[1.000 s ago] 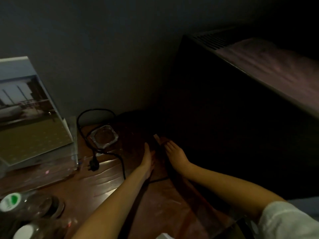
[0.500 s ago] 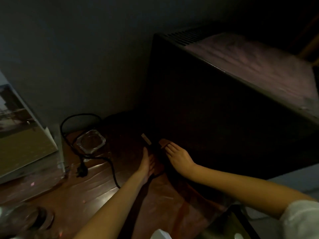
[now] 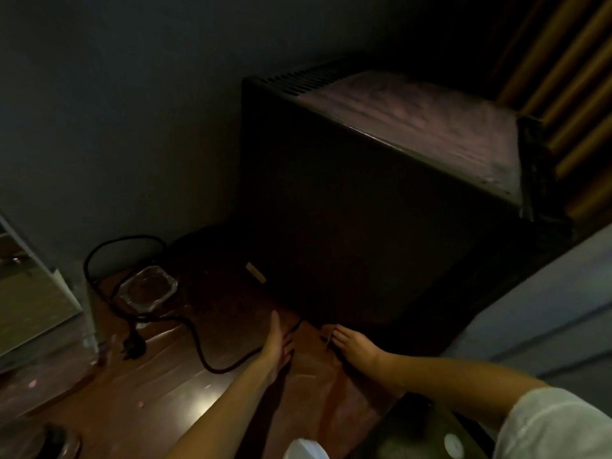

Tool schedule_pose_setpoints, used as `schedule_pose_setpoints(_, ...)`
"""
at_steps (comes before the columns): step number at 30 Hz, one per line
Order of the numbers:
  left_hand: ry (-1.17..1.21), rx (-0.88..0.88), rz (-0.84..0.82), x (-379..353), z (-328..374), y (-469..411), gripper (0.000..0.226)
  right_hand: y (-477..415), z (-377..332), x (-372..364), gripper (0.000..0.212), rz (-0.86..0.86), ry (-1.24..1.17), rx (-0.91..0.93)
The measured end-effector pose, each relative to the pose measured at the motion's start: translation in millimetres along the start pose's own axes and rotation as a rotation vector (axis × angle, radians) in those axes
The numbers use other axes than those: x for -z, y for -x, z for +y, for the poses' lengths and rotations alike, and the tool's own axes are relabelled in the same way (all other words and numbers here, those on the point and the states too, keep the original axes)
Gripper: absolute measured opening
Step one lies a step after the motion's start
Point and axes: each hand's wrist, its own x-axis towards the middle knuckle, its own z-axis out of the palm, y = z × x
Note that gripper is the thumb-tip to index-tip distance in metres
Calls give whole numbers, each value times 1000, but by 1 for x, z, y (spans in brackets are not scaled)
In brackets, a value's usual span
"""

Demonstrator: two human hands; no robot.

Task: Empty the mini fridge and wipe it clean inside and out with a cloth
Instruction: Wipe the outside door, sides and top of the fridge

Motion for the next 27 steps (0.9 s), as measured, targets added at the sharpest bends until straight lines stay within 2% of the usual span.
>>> schedule_pose_setpoints(3, -51, 21, -24, -15, -11, 6, 84, 38, -8, -15, 56, -69, 39, 32)
schedule_pose_setpoints(6, -122, 26, -76, -34, -15, 18, 83, 79, 14, -13, 44, -30, -98, -148)
schedule_pose_setpoints(8, -159, 45, -80, -46, -19, 30, 80, 97, 33, -9, 26, 211, -174, -292)
schedule_pose_setpoints(11, -165, 40, -98, -55, -28, 40, 78, 126, 65, 15, 46, 424, -275, -475)
schedule_pose_setpoints(14, -116, 17, -69, -52, -35, 50, 75, 142, 88, 34, 36, 575, -256, -565)
schedule_pose_setpoints(16, -68, -24, -14, -50, -40, 56, 70, 133, 84, 37, 32, 520, -234, -562)
schedule_pose_setpoints(18, 0, -59, 23, -53, -44, 59, 66, 114, 75, 39, 42, 470, -217, -527)
schedule_pose_setpoints(22, 134, -75, 18, -73, -59, 65, 59, 65, 44, 30, 50, 185, -244, -269)
schedule_pose_setpoints(27, 240, -77, 80, -80, -85, 62, 59, 25, 7, 6, 54, 75, -105, -139)
